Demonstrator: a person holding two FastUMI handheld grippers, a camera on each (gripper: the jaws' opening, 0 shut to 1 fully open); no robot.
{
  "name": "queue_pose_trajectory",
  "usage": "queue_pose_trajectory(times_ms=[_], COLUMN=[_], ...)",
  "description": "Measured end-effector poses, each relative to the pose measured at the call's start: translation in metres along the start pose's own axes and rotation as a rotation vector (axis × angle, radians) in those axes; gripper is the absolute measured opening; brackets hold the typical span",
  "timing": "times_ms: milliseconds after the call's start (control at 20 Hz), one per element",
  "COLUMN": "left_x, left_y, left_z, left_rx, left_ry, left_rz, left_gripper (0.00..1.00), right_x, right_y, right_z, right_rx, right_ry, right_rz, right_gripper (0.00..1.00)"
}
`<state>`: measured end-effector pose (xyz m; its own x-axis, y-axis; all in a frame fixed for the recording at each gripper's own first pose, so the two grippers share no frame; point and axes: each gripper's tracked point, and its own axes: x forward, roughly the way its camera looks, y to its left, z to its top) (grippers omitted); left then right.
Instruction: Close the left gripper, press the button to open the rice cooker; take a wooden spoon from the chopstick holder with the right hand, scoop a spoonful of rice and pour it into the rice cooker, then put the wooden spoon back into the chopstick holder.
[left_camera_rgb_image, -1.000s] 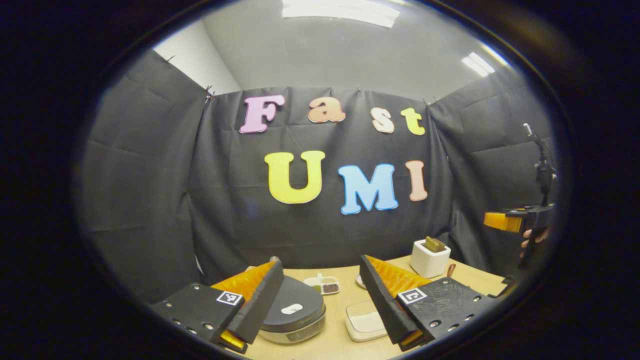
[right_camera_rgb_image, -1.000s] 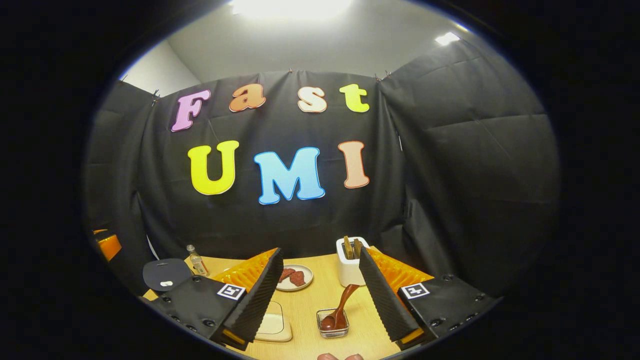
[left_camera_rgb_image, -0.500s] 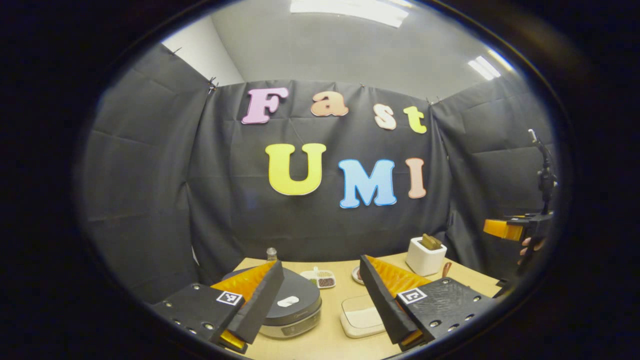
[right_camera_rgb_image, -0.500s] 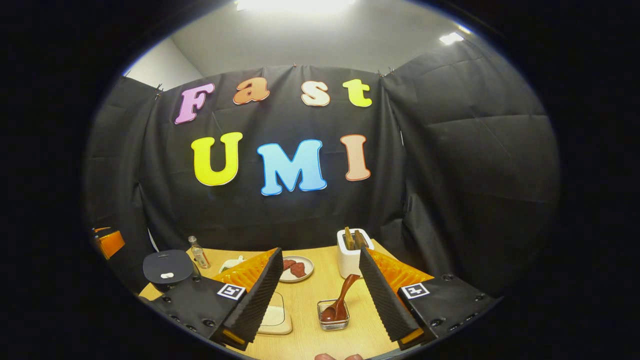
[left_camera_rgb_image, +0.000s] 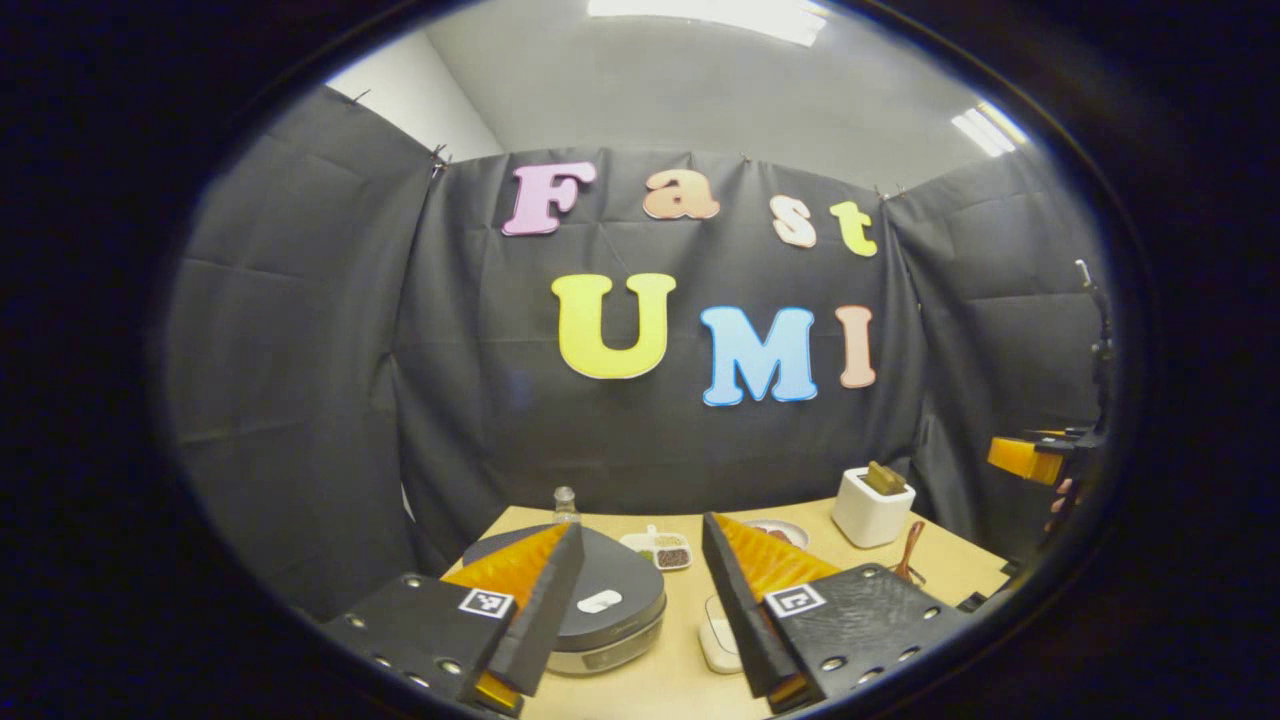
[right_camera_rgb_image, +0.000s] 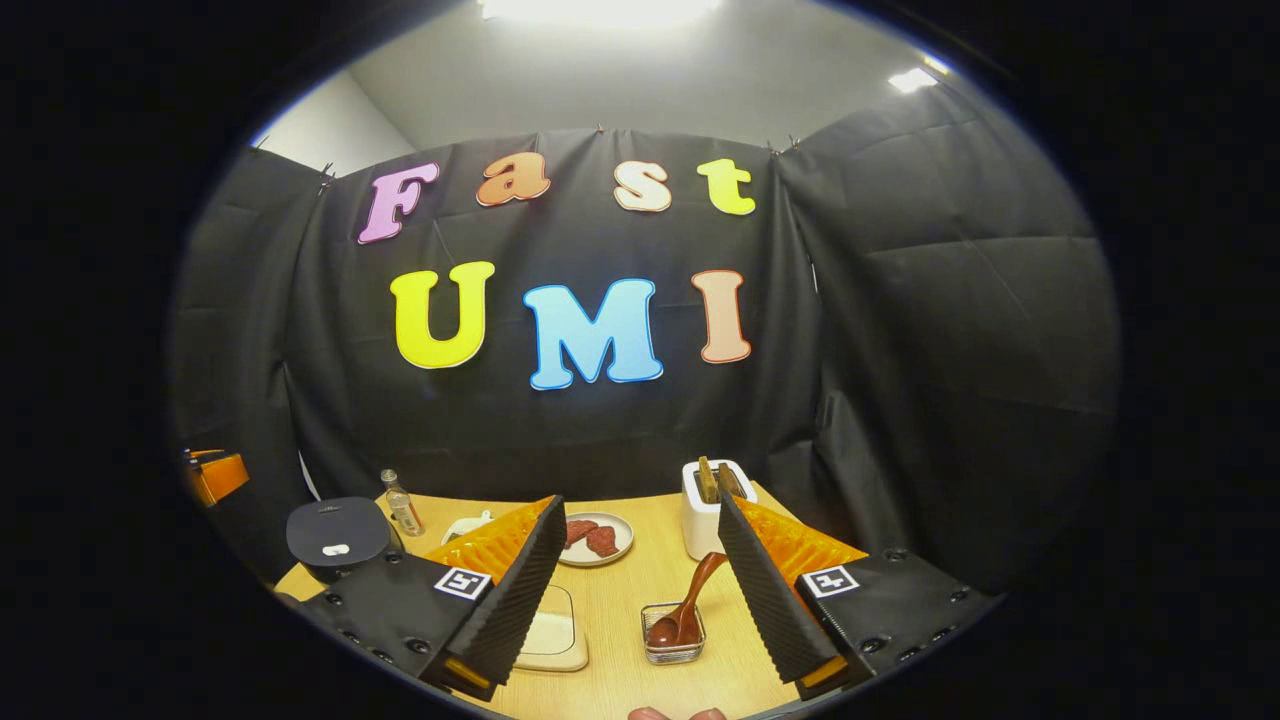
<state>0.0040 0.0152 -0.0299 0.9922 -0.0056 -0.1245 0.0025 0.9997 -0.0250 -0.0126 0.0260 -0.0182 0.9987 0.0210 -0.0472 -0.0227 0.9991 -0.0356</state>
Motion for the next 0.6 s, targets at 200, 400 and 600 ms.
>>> queue_pose_trajectory(times_ms=[200,400,600], left_x=[0.009,0.018,0.041], left_y=[0.029,0.043,0.043], left_z=[0.005,0.005,-0.017], left_rx=[-0.012,-0.048,-0.035], left_ry=[0.029,0.064,0.181], left_rz=[0.054,0.033,-0.043], left_gripper=[0.27,0.02,0.03], right_x=[0.002,-0.003,-0.012], right_y=[0.007,0.011,0.015], right_z=[-0.006,-0.011,-0.024], right_rx=[0.026,0.02,0.022], right_ry=[0.01,0.013,0.037], right_rz=[0.003,0.008,0.013], right_gripper=[0.97,0.97,0.97])
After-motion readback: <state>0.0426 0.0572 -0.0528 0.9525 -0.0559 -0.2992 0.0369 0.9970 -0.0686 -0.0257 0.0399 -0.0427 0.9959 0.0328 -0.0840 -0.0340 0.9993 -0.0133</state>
